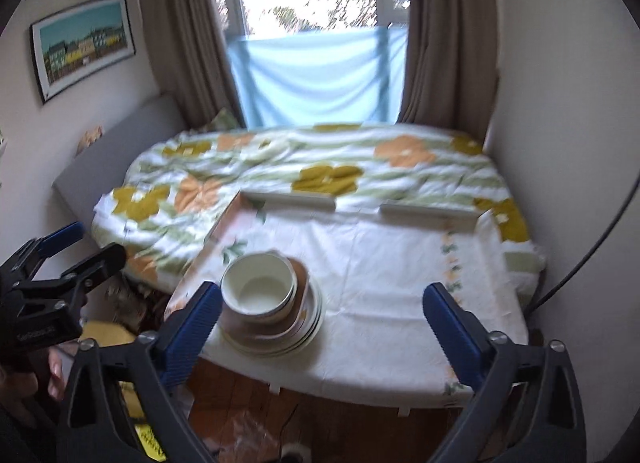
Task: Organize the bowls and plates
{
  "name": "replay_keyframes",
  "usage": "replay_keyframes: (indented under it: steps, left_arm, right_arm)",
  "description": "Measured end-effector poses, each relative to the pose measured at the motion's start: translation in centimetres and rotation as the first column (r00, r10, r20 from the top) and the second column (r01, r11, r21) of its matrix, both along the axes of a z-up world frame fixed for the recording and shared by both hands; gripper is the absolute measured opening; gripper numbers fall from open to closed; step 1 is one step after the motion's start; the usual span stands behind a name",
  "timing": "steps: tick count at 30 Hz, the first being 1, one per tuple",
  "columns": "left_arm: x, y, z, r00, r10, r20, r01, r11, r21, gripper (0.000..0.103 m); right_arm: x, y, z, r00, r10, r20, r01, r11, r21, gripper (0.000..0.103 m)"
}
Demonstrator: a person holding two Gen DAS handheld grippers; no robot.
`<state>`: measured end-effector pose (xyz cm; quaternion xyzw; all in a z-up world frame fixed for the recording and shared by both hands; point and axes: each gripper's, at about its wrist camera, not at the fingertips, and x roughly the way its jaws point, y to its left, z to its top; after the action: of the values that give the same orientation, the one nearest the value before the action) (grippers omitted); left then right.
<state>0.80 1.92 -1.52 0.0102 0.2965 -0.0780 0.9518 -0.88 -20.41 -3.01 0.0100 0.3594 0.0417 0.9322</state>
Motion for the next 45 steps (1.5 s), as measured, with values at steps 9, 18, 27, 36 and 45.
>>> replay_keyframes:
  steps: [9,18,27,36,45]
  left_arm:
    - [-4.0,-1.2,1.9,0.992,0.025,0.121,-0.024,1.000,-0.003,0.103]
    - [-5.6,-1.7,2.3,0.986,0.029,0.165,-0.030,1.000,0.001,0.103]
    - [-6.2,-1.5,2.6,0.984,0.028,0.178,-0.029,1.000,0.003,0.103]
    - [-6.5,-1.5,2.7,0.983,0.033,0.182,-0.035,0.999,0.005,0.103]
    - [-6.6,-1.7,2.7,0.984,0.032,0.178,-0.034,0.999,0.009,0.103]
  right_arm:
    - [-3.5,-1.3,1.6,0.983,-0.107,0.151,0.115,0.993,-0.042,0.101]
    - [-5.0,-1.4,2.2,0.975,-0.113,0.194,0.122,0.992,-0.033,0.101]
    - [-5.4,-1.2,2.3,0.973,-0.114,0.202,0.123,0.992,-0.031,0.101]
    - [-5.5,-1.1,2.5,0.973,-0.116,0.197,0.125,0.992,-0.033,0.101]
    - [-5.8,-0.8,2.4,0.974,-0.119,0.193,0.127,0.991,-0.031,0.101]
